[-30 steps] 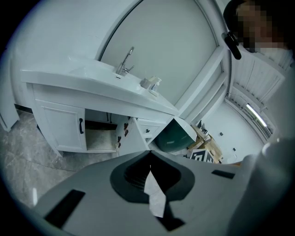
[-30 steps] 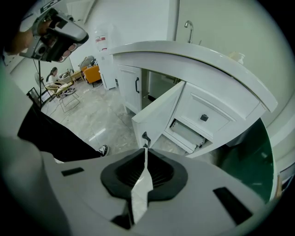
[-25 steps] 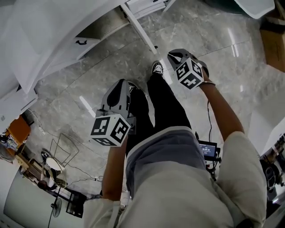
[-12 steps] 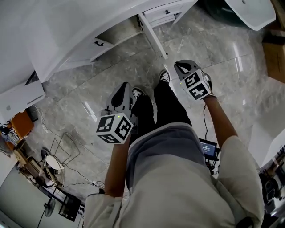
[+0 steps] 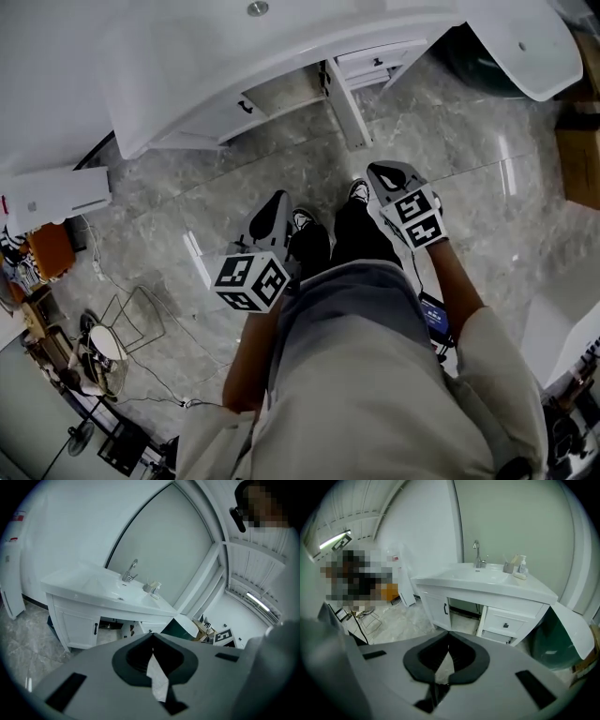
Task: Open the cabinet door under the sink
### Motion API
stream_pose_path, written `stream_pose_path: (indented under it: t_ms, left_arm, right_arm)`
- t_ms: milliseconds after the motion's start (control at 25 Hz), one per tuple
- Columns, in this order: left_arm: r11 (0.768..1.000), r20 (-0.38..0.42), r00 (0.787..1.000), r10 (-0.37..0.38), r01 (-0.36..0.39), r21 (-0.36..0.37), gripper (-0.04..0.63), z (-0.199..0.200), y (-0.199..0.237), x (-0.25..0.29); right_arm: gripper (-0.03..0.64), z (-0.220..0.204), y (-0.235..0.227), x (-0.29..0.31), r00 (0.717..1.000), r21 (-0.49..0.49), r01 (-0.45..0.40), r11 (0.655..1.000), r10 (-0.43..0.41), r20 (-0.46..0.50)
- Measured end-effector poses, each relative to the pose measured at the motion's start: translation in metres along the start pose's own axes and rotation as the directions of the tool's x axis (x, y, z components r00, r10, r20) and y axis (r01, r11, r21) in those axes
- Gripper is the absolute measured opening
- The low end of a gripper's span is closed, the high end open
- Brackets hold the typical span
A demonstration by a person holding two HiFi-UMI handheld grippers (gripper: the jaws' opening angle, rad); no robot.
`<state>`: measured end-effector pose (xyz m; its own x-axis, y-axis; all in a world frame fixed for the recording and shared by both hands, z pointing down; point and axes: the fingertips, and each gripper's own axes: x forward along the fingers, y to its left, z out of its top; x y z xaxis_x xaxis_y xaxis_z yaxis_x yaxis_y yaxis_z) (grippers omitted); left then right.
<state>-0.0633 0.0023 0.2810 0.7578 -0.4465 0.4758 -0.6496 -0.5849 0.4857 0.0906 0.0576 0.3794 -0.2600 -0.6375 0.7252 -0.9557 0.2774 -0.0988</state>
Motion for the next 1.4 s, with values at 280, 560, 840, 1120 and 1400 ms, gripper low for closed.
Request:
stream_pose_path:
  t_ms: [280, 560, 840, 1120, 1400]
  left_arm:
    - [0.997, 0.038, 0.999, -0.026, 0.023, 0.073, 0.0, 0.017, -0.005, -0.028]
    - [0.996, 0.133, 0.991, -0.004, -0.008, 0.09, 0.0, 0.049, 0.01, -0.061]
    - [0.994, 0.217, 0.975, 0.053, -0.072, 0.081, -0.002, 0.073, 0.029, -0.096]
    - [0.995, 0.247, 0.965, 0.083, -0.096, 0.041, -0.003, 0.084, 0.044, -0.119]
    - [0.997, 0.273, 0.959, 0.082, -0.08, -0.017, -0.003, 0.094, 0.05, -0.14]
  right_arm:
    - [0.012, 0.055, 0.034, -0.034, 0.987, -0.02, 0.033, 0.999, -0.029, 0.159]
    - [0.012, 0.095, 0.059, -0.063, 0.967, 0.06, 0.017, 0.998, -0.032, 0.251]
    - [0.012, 0.12, 0.066, -0.083, 0.953, 0.117, 0.024, 0.993, -0.058, 0.297]
    - [0.012, 0.142, 0.084, -0.102, 0.938, 0.119, 0.021, 0.993, -0.061, 0.342]
    - [0.012, 0.158, 0.1, -0.121, 0.923, 0.128, -0.005, 0.992, -0.044, 0.381]
